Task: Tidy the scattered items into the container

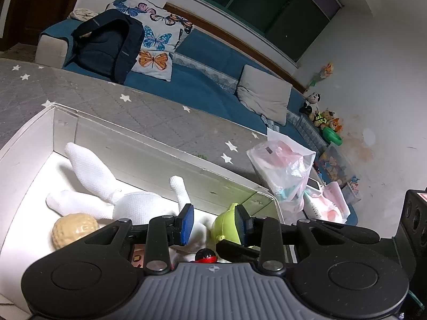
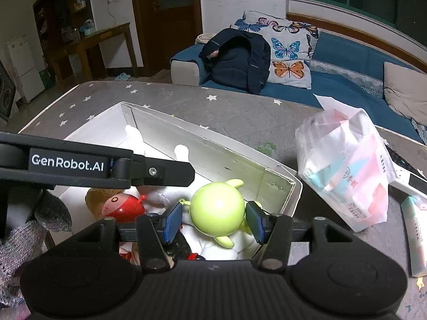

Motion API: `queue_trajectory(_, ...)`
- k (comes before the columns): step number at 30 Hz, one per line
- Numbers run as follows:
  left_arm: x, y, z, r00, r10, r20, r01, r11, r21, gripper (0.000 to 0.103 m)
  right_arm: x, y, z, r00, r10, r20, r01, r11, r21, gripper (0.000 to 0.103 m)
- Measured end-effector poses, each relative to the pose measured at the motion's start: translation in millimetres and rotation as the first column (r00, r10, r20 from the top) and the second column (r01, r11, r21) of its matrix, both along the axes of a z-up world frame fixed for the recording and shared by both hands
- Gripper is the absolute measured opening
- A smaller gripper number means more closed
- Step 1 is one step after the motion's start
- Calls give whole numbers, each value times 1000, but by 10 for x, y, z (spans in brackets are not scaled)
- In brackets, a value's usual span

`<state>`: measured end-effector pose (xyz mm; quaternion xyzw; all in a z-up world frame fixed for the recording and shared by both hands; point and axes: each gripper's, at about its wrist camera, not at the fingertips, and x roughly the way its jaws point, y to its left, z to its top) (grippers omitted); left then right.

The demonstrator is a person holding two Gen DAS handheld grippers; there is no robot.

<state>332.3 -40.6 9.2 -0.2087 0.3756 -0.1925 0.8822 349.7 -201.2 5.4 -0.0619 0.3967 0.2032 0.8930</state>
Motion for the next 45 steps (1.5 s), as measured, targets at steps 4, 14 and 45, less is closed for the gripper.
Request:
queue_trajectory(4,-39,12,10,1000,1,5,-1,1000,10,35,-36,0,18,1000,1,3,-1,1000,-4,54)
queue_trajectory(14,-209,35,111,999,8,32,-10,998,61,35,-146,-7,60,1000,-3,23,4,1000,-26,54)
queue_trajectory(45,-1720,147,330,982,99,161,-145,940,308,37,-1761,108,314,966,-34,257,22,998,52,83)
